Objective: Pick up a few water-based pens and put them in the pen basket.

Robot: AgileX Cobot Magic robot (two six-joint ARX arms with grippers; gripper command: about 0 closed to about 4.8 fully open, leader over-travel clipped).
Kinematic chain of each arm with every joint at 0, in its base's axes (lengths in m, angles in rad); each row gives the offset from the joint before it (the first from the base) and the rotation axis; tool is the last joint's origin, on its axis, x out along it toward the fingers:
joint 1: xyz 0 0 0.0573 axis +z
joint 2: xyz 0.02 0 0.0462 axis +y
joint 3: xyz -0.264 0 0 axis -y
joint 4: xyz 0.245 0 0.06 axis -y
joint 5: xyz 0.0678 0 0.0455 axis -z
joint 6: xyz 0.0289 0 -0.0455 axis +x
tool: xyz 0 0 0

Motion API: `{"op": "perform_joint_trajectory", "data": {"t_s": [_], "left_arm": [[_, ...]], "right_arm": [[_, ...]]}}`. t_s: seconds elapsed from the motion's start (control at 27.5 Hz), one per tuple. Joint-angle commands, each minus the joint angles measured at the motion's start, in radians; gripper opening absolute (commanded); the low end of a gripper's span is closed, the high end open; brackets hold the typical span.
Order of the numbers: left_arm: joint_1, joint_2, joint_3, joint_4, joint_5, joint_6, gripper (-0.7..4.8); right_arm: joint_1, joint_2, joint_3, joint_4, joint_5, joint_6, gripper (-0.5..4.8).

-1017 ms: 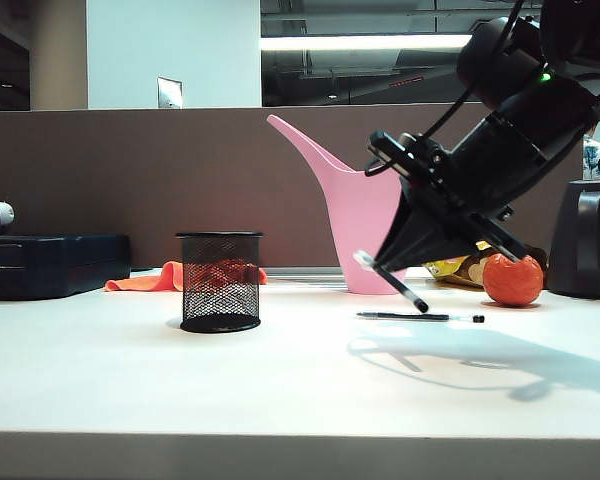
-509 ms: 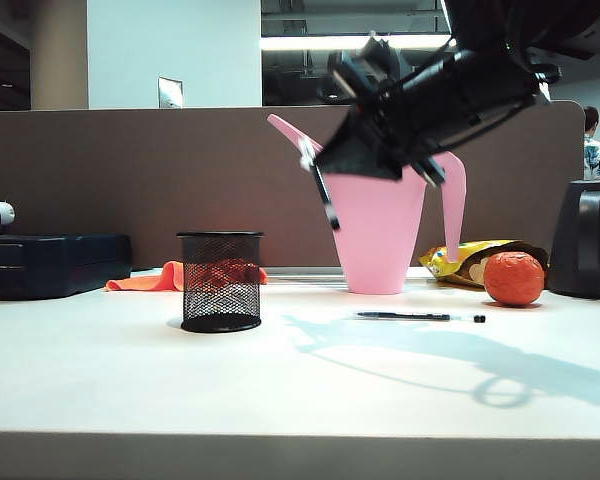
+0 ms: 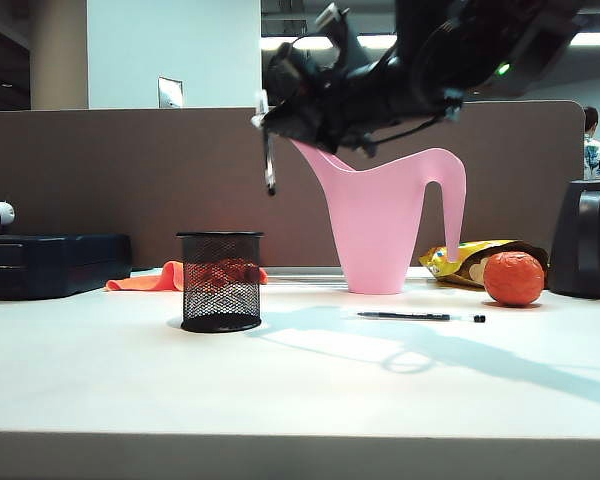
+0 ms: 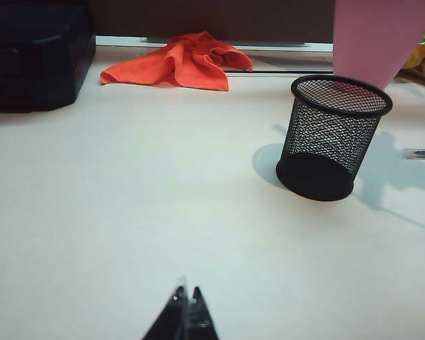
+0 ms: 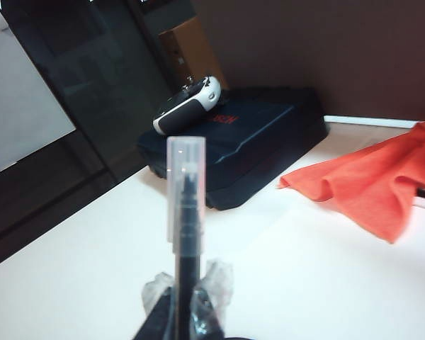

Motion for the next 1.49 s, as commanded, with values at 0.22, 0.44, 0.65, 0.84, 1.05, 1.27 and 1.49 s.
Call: {"op": "perform_joint_trajectory", "data": {"t_s": [0.22,0.44,0.65,0.84,1.05,1.27,1.49], "left_arm": [[0.001,0.000,0.002,0.009,0.004,0.002,-0.04],[0.001,0.000,0.002,0.010,0.004,0.002,-0.04],[0.001,0.000,0.002,0.010,0.004,0.002,-0.04],[0.001,0.000,0.002,0.010,0.003,0.002,-0.04],[0.001,0.000,0.002,0.010,0.003,0.002,-0.04],[0.001,0.000,0.002,0.010,0.003,0.002,-0.04],[0.001,0.000,0.002,0.010,0.003,0.002,-0.04]], "right_arm": [[0.034,0.130,0.132,0.023,-0.014,-0.012,-0.09],[0.063,0.206,0.193,0.002,0.005,-0.038,-0.09],[0.063,0.205,0.193,-0.068,0.005,-0.038,1.22],[0.063,0.201,0.193,-0.063,-0.005,-0.026,1.21],[0.054,0.142,0.192,-0.070,-0.025,-0.068,-0.06],[-0.001,0.041,0.192,-0.230,-0.025,-0.174,-0.06],[-0.082,-0.063,0.192,-0.592,-0.025,-0.377,-0.06]]}}
